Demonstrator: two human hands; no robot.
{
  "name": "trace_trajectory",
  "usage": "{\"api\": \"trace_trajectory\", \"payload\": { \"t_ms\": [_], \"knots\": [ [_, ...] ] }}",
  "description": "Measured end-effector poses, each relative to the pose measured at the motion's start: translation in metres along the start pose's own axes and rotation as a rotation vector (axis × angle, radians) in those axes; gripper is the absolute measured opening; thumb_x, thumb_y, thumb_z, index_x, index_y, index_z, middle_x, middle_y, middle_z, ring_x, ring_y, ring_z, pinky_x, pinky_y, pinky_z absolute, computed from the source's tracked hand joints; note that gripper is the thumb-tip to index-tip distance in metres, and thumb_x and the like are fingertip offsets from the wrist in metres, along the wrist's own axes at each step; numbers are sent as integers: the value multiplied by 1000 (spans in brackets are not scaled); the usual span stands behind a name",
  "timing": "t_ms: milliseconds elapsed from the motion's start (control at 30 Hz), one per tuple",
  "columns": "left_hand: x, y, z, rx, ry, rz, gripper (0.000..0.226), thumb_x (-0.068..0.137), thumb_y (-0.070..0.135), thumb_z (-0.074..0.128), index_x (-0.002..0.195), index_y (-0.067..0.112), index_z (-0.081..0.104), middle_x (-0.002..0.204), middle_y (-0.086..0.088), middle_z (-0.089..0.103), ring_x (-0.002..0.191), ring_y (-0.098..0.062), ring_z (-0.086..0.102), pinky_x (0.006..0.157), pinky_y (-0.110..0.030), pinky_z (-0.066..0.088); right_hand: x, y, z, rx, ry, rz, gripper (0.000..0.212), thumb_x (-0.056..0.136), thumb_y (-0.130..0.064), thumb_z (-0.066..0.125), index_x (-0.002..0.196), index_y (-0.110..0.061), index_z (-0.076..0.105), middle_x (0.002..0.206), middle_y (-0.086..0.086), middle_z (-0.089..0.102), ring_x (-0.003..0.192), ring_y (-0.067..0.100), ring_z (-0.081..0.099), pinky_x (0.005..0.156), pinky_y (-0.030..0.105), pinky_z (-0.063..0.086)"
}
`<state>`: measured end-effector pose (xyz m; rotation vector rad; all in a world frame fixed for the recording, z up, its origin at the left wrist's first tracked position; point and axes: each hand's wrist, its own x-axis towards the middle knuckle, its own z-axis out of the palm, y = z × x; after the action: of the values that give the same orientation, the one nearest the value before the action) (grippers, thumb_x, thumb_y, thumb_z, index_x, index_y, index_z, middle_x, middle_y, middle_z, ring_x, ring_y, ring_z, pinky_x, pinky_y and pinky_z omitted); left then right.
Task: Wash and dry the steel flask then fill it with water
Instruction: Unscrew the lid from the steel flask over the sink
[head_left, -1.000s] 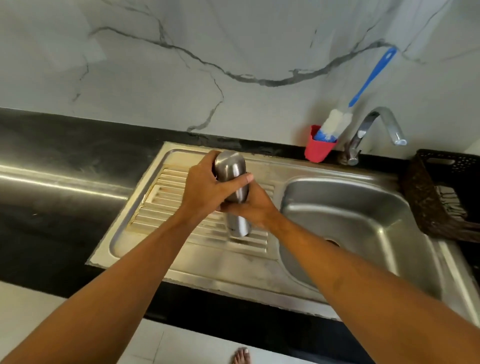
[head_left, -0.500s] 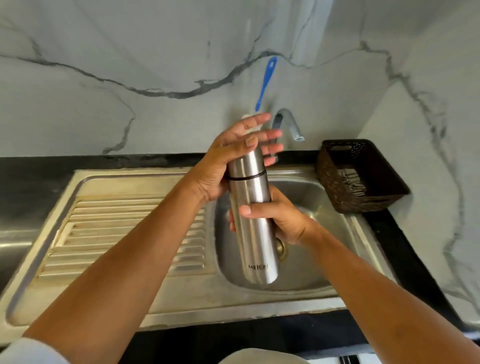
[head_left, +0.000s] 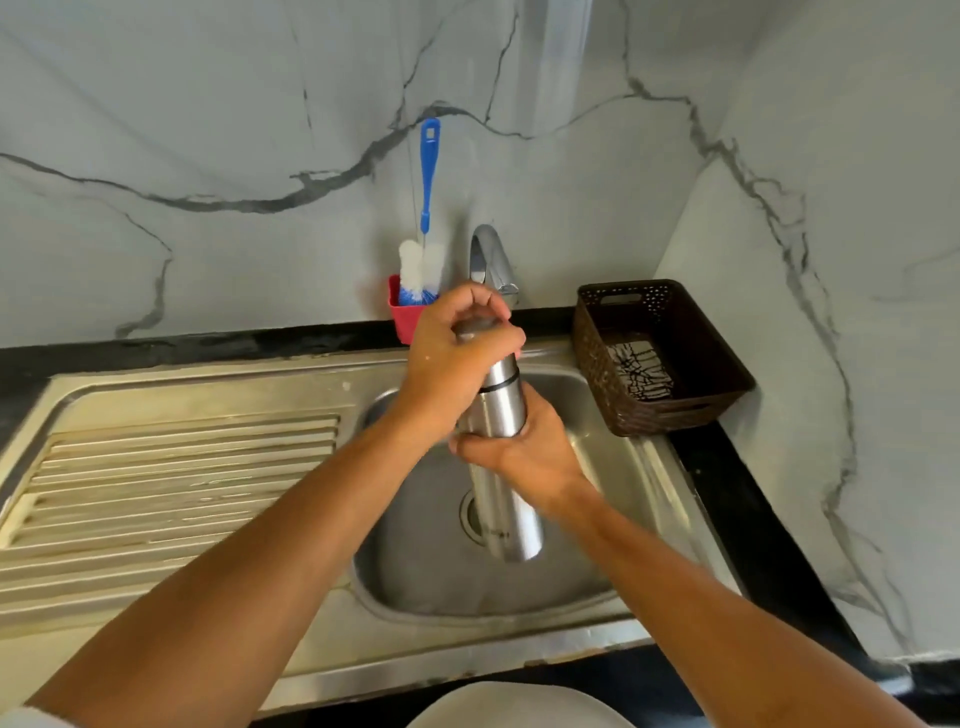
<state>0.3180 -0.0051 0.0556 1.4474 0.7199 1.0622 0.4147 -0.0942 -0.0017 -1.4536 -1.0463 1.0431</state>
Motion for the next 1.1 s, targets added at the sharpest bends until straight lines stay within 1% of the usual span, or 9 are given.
{"api": "trace_trajectory", "payload": {
  "t_ms": [133,200,333,400,633,767,867,1000,1100],
  "knots": [
    [-14,-17,18,148,279,-58,26,78,28,85,95,27,66,95,1,72,90,-17,71,85,-45,61,5,14,-2,-97,68,1,49,66,-11,88,106,-26,64,90,-3,77,80,14,75,71,38,64],
    [-18,-18,15,116,219,-127,35,86,38,83,115,32,64,109,5,71,99,-10,71,93,-40,60,7,19,-4,-155,99,12,51,65,-18,88,108,-30,63,91,-6,77,80,11,75,71,37,64],
    [-29,-15,-7,125,-142,-217,70,99,13,68,156,40,37,135,21,55,114,7,62,93,-21,55,14,26,-10,-151,143,27,52,68,-22,88,112,-33,63,94,-7,76,82,10,75,71,40,65],
    [-29,-21,-19,193,-107,-167,82,96,9,72,160,38,32,140,19,55,119,5,61,89,-18,55,14,26,-10,-159,140,30,53,69,-23,89,114,-34,63,94,-7,76,81,9,74,70,35,64],
    [-27,-20,-20,383,189,-96,93,68,53,92,147,38,44,132,10,55,118,-8,61,98,-38,58,12,25,11,-282,34,-52,63,64,-39,89,119,-37,59,99,-10,75,84,8,74,70,36,64],
    [-34,-10,-37,119,-155,-189,96,92,8,77,162,44,22,147,23,45,124,5,59,90,-22,57,13,22,12,-213,92,-16,53,66,-32,89,112,-33,62,93,-8,75,79,10,74,68,38,64],
    [-38,-6,-59,179,-213,-148,97,93,-5,71,162,44,23,151,23,46,128,6,56,90,-17,54,11,17,15,-213,104,-11,51,68,-28,89,110,-33,62,91,-8,74,78,8,72,67,32,62],
    [-38,7,-74,320,-127,-126,94,80,23,90,155,45,39,139,12,60,122,0,62,87,-16,56,0,12,31,-237,71,-20,54,66,-33,90,113,-35,62,93,-10,74,79,8,73,69,36,64],
    [-41,14,-77,478,23,-106,58,72,57,89,119,35,62,111,11,67,99,-7,69,82,-24,59,-6,5,49,-298,36,-48,55,64,-38,89,111,-37,61,94,-11,74,80,9,73,68,39,64]
  ]
}}
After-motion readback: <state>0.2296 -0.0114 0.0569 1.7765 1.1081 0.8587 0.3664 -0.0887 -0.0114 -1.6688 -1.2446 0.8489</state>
